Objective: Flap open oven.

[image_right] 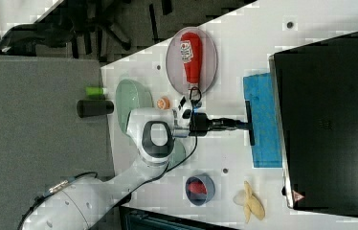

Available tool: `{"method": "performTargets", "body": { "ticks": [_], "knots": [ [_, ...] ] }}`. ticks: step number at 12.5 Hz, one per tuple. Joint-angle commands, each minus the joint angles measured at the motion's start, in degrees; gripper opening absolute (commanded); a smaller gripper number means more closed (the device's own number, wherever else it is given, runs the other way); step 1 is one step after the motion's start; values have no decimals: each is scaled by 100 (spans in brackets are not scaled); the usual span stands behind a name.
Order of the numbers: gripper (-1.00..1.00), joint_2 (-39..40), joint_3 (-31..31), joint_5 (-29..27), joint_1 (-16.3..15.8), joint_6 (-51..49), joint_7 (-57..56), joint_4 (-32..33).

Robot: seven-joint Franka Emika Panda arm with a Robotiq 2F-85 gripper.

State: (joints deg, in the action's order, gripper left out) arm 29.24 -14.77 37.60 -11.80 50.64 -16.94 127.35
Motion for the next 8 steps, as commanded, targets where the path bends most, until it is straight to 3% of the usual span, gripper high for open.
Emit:
{"method": "performTargets", "body": {
  "ticks": [1,4,8],
  "knots": [
    [-65,145,-66,21,-22,-53,552,-242],
    [-65,47,19,-200,-61,110,552,-331],
    [-65,-657,116,-1310,-63,129,552,-386]
  ]
}}
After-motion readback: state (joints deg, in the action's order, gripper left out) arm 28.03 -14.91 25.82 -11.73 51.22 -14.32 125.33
